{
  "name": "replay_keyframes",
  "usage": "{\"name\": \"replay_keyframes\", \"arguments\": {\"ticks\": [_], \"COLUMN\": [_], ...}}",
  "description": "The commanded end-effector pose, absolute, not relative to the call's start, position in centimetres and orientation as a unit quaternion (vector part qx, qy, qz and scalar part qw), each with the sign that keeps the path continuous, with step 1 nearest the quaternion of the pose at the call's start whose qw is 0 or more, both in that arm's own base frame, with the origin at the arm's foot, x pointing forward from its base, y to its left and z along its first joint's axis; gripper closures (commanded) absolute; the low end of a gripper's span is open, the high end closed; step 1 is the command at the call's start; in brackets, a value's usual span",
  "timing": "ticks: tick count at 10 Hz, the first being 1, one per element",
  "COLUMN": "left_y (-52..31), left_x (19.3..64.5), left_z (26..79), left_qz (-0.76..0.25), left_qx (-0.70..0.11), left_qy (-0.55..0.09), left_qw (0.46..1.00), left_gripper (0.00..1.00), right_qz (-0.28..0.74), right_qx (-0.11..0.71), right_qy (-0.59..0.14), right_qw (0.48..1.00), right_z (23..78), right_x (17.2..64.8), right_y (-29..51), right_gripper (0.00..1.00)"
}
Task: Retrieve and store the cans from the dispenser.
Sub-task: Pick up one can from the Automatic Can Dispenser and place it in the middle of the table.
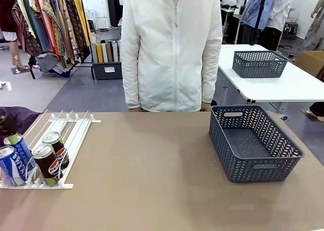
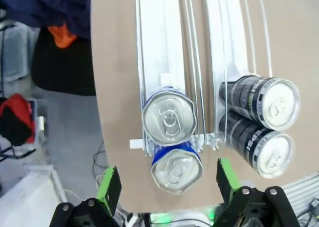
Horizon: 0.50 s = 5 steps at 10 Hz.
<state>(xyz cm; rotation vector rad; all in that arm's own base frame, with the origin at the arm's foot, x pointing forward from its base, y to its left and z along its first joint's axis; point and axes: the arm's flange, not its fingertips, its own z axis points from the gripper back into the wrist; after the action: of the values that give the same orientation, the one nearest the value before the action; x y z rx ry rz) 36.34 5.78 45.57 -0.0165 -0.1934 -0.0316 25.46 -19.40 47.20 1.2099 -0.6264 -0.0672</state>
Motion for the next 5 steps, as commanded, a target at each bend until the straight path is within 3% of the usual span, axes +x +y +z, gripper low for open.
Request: {"name": "replay_keyframes", "arguments": {"ticks": [1,5], "left_y": [5.1,5.4], "left_x": [35.3,34.9], "left_z": [42.3,39.7], "left_qz": [-0.017,-0.023], "left_qx": [0.014,0.0], "left_qy": [-0.066,-0.027], "left_qw": [0.998,0.999], "left_gripper": [0.0,0.0], "right_qz": [-0.026,-0.026], "right_qx": [0.563,0.563], "right_qy": [-0.301,-0.301], "right_qw": [0.769,0.769], "right_z": [47.7,47.7], "right_x": [25.8,25.8], "right_y": [-19.5,-19.5], "right_gripper": [0.0,0.0]}}
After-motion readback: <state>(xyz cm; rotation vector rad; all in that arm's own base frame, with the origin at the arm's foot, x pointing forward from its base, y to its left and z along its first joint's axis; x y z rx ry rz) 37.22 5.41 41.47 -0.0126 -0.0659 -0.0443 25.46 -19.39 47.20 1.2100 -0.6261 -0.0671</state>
